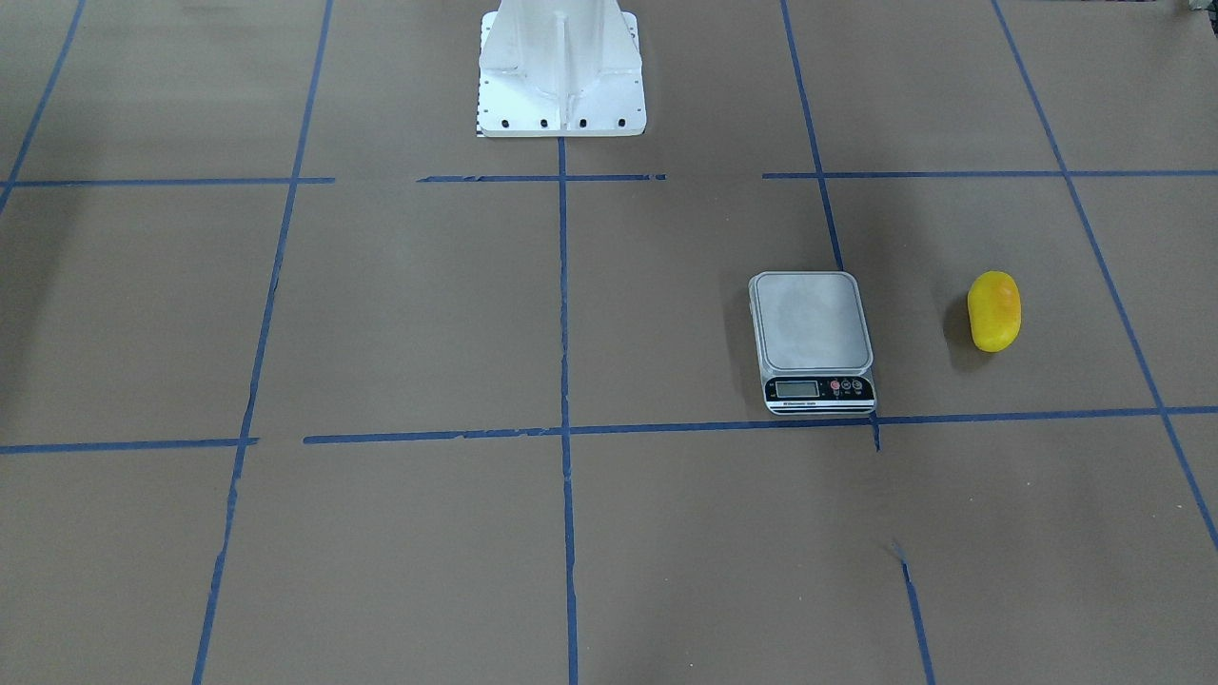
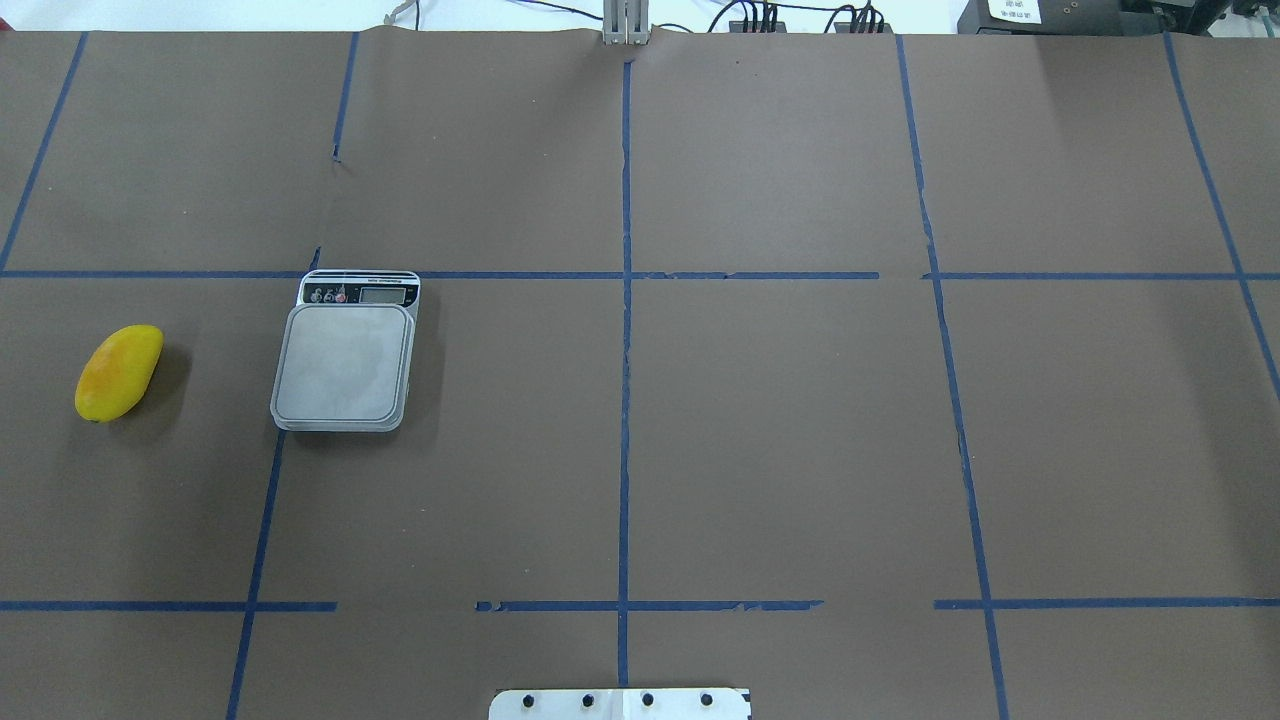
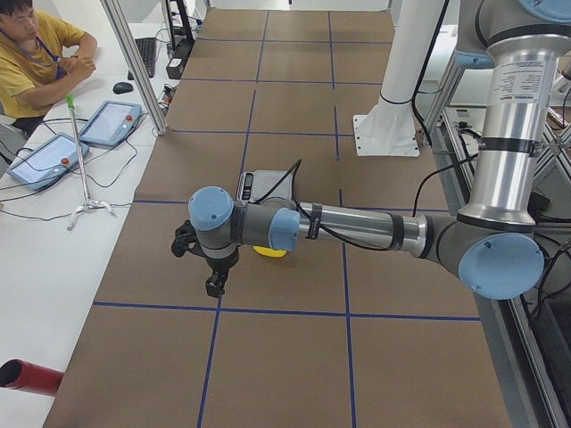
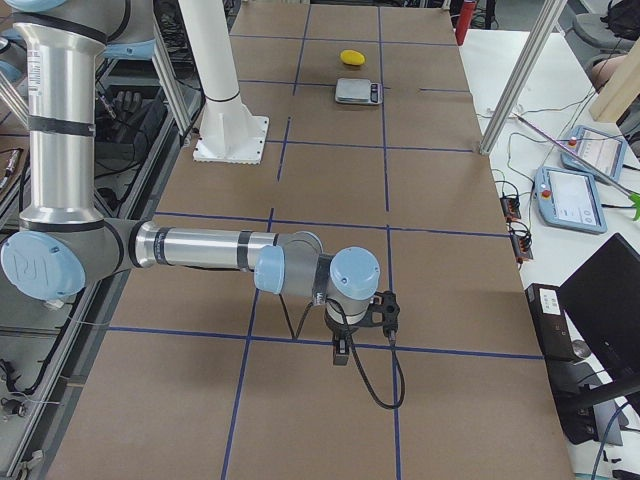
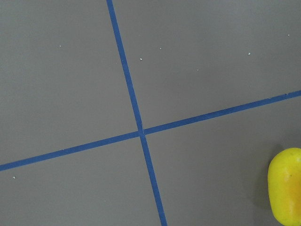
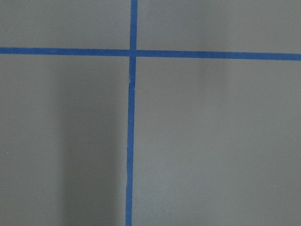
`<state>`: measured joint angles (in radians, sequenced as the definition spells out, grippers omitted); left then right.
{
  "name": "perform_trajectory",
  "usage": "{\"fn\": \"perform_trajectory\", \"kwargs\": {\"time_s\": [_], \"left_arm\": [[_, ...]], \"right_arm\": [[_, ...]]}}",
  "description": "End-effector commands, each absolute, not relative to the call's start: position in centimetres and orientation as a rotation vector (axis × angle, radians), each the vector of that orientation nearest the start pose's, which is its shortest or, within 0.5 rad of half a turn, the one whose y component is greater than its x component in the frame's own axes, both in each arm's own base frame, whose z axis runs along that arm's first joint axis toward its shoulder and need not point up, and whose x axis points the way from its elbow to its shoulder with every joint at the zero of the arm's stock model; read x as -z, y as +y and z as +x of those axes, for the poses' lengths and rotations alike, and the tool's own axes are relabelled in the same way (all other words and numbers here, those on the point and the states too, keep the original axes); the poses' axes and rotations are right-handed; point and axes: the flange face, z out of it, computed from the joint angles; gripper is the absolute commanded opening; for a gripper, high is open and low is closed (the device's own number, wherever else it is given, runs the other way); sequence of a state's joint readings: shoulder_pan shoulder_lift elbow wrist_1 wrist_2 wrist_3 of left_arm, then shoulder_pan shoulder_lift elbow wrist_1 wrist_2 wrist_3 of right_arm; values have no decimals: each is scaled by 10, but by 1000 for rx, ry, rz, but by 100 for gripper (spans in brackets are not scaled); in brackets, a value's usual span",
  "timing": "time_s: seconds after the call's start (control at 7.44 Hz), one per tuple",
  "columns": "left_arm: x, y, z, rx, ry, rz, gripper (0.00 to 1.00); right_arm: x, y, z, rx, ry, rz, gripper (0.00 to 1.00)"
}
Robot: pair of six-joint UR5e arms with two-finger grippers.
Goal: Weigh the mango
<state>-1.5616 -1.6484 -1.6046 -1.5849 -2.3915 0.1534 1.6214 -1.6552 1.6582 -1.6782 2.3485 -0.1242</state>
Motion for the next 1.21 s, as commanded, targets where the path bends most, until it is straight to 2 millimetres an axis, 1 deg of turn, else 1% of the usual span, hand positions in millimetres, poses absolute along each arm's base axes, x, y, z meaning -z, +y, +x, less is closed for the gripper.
{"fn": "perform_trajectory", "kwargs": {"time_s": [0.0,0.13,0.4,0.54,0.67,0.81,0.94,1.07], "left_arm": [[-597,-531,-55,-202,812,180,100],[-592,-535,-56,-201,810,183,100],[-598,-528,-56,-197,800,176,100],[-599,-528,-56,-209,797,185,100],[-602,-521,-57,-206,808,184,100],[-601,-516,-55,-226,812,233,100],[-588,-521,-43,-182,833,272,100],[-558,-523,4,-81,923,218,100]], "right_arm": [[-665,-444,86,30,-783,-29,100],[-666,-444,86,29,-783,-31,100],[-666,-444,86,29,-783,-31,100],[-666,-444,86,29,-783,-31,100],[-666,-444,86,29,-783,-31,100],[-666,-444,86,29,-783,-31,100],[-666,-444,86,29,-783,-31,100],[-666,-444,86,29,-783,-31,100]]}}
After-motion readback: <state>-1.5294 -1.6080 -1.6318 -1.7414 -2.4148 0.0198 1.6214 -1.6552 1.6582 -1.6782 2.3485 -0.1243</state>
